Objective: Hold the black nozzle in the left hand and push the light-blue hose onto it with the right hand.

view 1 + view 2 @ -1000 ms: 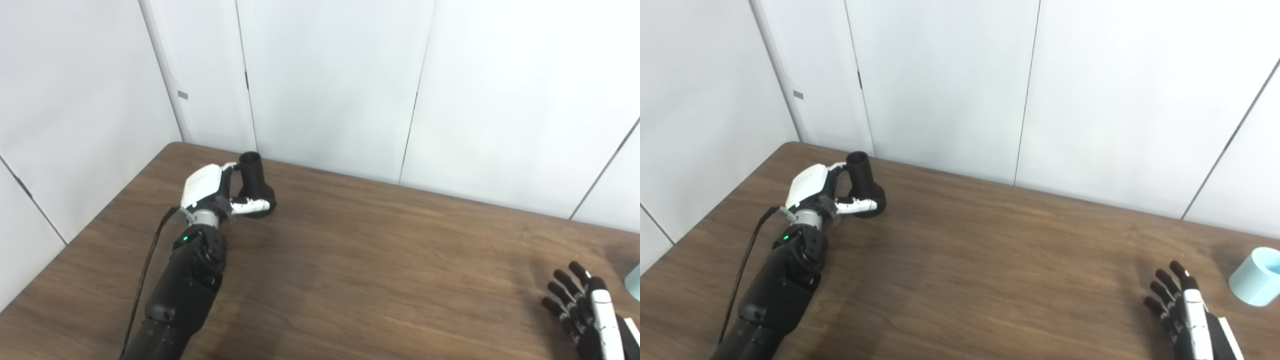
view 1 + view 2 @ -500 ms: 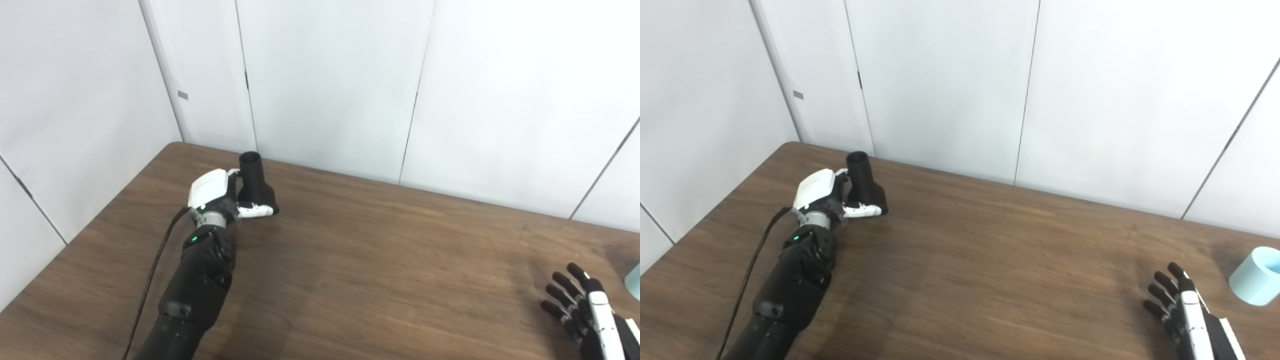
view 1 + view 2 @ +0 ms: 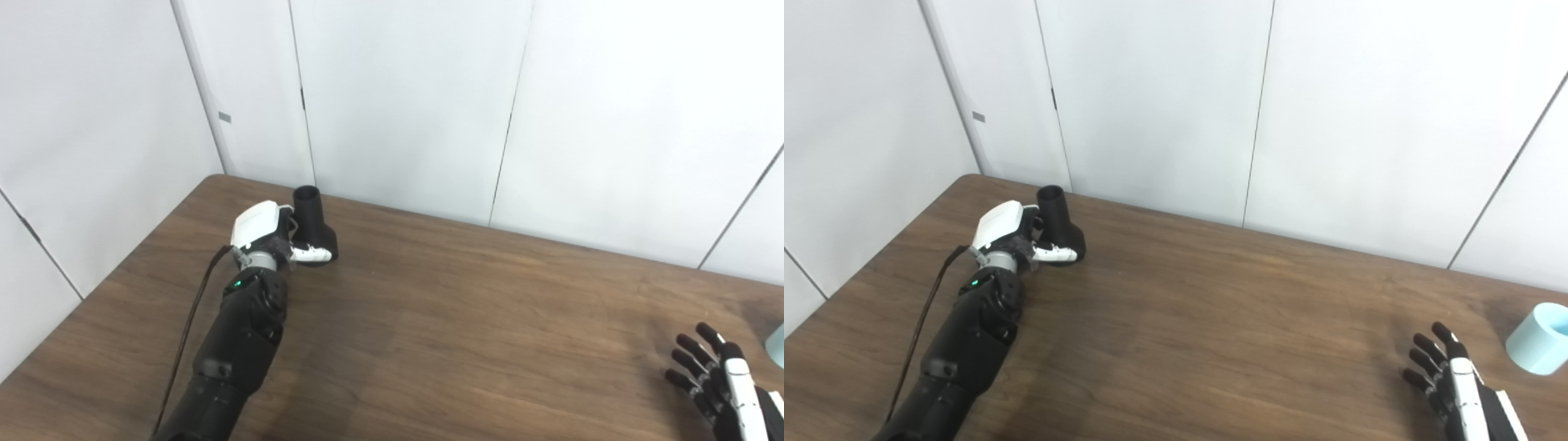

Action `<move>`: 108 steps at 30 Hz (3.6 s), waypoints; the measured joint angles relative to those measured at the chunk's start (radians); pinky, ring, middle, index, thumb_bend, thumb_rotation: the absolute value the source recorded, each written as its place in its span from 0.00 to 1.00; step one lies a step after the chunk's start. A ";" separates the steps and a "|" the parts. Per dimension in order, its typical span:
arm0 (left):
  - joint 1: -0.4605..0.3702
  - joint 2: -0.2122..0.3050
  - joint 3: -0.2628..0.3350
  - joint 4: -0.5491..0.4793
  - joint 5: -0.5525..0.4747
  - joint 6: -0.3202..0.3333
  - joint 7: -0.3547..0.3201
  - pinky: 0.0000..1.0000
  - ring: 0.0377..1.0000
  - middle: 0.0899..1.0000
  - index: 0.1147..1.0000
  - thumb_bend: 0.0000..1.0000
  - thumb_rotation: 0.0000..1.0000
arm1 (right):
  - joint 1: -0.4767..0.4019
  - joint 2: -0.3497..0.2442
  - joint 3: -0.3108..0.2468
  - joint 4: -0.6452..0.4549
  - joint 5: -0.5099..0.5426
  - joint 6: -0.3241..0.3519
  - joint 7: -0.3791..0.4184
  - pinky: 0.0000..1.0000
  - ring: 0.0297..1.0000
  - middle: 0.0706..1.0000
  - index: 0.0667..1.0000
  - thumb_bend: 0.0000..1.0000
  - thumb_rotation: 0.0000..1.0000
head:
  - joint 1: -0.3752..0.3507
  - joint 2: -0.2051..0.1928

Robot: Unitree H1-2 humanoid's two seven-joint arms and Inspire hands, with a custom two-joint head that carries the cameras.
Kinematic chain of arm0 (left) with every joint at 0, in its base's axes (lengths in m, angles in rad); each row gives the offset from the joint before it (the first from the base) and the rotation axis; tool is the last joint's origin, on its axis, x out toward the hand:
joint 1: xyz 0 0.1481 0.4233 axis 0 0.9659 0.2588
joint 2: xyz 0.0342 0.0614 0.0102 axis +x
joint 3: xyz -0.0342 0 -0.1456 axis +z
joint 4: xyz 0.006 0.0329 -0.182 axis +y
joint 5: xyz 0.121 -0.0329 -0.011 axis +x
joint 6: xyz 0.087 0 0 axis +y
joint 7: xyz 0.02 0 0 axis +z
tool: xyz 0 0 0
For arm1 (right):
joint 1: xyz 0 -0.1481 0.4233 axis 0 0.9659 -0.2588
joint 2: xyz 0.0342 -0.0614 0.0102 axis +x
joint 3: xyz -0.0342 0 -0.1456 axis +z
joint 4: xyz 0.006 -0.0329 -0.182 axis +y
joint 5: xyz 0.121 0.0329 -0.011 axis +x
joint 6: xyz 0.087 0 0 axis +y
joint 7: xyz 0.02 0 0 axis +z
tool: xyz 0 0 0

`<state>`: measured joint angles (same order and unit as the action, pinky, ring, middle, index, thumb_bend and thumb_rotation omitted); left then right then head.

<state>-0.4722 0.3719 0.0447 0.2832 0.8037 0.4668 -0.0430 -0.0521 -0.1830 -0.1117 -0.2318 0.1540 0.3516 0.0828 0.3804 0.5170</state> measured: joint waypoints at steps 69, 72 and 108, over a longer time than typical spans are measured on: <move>-0.043 0.050 -0.096 0.119 -0.196 -0.021 0.147 0.52 0.63 0.60 0.41 0.52 0.04 | 0.011 -0.007 0.005 -0.009 -0.015 0.002 0.011 0.65 0.72 0.71 0.82 0.27 0.76 | -0.012 0.044; -0.043 0.050 -0.103 0.117 -0.196 -0.017 0.152 0.48 0.59 0.58 0.41 0.52 0.04 | 0.010 -0.004 -0.009 -0.009 -0.001 0.025 0.009 0.64 0.71 0.70 0.81 0.26 0.73 | -0.014 0.046; 0.139 -0.025 -0.349 -0.164 -0.033 -0.169 0.260 0.41 0.47 0.41 0.42 0.53 0.00 | -0.009 -0.008 0.000 0.097 0.016 -0.103 0.041 0.53 0.59 0.60 0.69 0.37 0.72 | -0.195 0.121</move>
<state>-0.3333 0.3469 -0.3040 0.1192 0.7702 0.2981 0.2170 -0.0610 -0.1914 -0.1116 -0.1348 0.1702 0.2487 0.1237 0.1858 0.6380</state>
